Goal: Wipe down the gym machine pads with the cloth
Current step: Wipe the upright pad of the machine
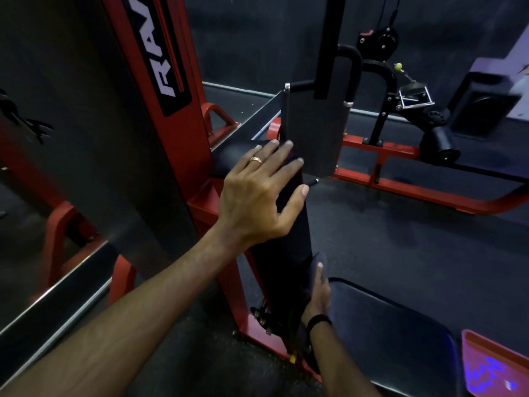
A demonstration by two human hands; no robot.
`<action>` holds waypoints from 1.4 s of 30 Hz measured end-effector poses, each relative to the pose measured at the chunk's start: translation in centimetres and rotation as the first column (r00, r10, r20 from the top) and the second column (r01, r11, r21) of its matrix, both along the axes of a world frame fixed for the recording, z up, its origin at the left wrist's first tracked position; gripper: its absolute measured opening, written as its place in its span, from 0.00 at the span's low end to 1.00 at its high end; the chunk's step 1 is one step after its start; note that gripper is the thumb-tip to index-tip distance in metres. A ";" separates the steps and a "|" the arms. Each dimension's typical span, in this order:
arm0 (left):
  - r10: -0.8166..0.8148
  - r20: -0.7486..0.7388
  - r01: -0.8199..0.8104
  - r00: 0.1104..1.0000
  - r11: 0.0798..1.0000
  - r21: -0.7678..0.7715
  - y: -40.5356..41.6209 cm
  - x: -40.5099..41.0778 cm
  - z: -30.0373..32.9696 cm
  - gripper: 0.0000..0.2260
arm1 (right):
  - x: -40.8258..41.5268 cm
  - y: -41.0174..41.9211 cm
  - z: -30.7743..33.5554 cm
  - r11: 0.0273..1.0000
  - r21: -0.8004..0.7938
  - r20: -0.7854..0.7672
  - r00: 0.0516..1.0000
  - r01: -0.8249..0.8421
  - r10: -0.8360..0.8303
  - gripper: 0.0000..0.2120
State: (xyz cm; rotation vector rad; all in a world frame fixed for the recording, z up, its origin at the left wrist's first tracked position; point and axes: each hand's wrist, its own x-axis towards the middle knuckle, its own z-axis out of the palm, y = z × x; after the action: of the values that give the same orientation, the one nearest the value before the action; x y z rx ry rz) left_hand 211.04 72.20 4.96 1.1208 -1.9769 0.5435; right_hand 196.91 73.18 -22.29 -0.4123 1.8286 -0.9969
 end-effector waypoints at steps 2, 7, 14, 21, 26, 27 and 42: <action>-0.022 -0.079 0.028 0.997 0.997 0.075 0.1 0.0 0.4 0.25 | 0.7 0.2 3.1 1.000 -0.007 -0.061 0.998 -0.018 0.018 0.41; -0.096 -0.283 0.146 0.954 0.976 0.163 0.0 0.3 0.8 0.31 | 2.1 -0.8 10.1 0.993 -0.115 -0.167 0.986 -0.037 0.018 0.38; -0.243 -0.558 0.368 0.794 0.922 0.122 -0.4 0.6 0.9 0.38 | 4.4 -1.7 20.0 0.935 -0.348 -0.181 0.983 -0.065 0.001 0.28; -0.268 -0.740 0.481 0.617 0.873 0.085 -0.4 0.7 1.2 0.42 | 5.6 -1.9 24.5 0.817 -0.567 -0.229 0.973 -0.102 -0.037 0.28; -0.249 -0.747 0.477 0.616 0.873 0.103 -0.3 0.8 1.2 0.44 | 6.4 -2.2 26.3 0.666 -0.714 -0.335 0.941 -0.219 -0.050 0.34; -0.251 -0.743 0.477 0.621 0.873 0.103 -0.3 0.9 1.2 0.43 | 6.2 -2.7 26.8 0.658 -0.714 -0.343 0.939 -0.238 -0.032 0.32; -0.252 -0.747 0.493 0.616 0.862 0.116 -0.1 0.7 1.3 0.45 | 4.4 -7.1 27.4 0.782 -0.596 -0.272 0.962 -0.184 0.018 0.32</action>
State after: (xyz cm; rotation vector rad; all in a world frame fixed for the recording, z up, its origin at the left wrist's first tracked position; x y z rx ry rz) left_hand 211.79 72.06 6.26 0.8516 -1.5276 -0.4255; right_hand 201.34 66.06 5.11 -1.0736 1.6296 -1.5208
